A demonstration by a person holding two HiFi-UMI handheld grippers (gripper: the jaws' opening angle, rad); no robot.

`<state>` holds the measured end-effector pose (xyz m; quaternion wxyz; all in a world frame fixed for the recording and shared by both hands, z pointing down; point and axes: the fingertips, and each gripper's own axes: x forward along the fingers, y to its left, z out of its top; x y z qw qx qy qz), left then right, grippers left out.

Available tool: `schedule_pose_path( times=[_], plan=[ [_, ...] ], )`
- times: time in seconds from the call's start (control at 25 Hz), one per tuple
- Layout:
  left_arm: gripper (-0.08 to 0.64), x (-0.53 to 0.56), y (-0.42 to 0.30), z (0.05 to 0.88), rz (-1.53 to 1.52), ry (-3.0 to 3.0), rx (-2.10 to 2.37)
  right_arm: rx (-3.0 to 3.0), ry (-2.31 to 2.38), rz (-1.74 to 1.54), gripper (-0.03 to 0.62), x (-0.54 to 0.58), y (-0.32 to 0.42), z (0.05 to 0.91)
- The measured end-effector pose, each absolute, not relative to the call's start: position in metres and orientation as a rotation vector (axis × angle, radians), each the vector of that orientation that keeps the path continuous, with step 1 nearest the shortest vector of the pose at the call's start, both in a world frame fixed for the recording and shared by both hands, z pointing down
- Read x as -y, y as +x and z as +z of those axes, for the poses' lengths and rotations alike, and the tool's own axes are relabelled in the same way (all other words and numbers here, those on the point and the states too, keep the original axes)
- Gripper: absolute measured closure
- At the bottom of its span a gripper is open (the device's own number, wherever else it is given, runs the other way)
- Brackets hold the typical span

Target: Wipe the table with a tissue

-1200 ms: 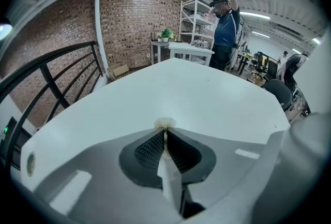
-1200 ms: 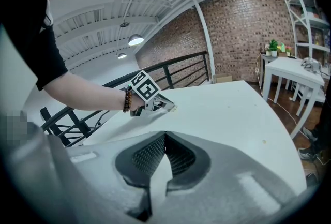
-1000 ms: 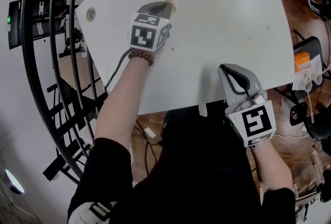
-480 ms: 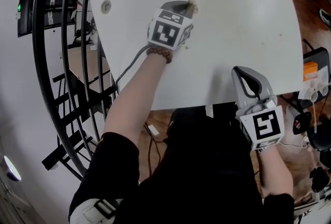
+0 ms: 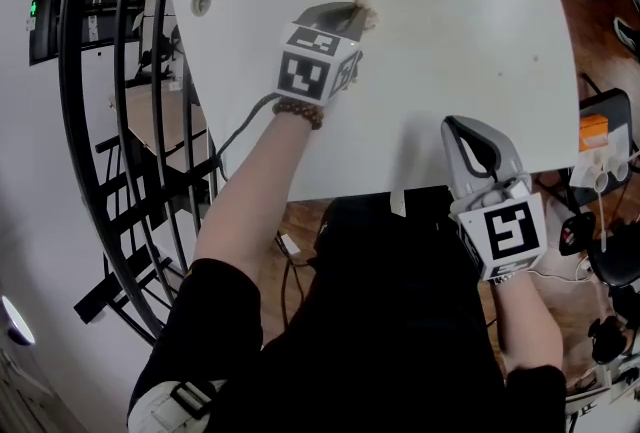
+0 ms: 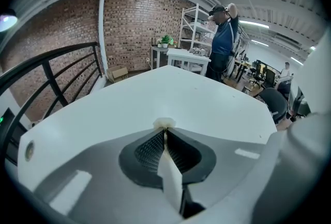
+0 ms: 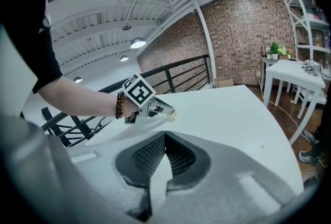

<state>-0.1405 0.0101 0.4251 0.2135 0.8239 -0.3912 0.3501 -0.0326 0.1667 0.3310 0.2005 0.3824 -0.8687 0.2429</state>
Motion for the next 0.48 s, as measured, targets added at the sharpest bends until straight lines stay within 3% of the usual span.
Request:
schedule_pose_path(
  times=[0.48],
  plan=[
    [0.526,-0.064,-0.188,0.424,0.968,2.179,1.148,2.455,1.066,0.644,0.601,-0.165,-0.038,0.32]
  ],
)
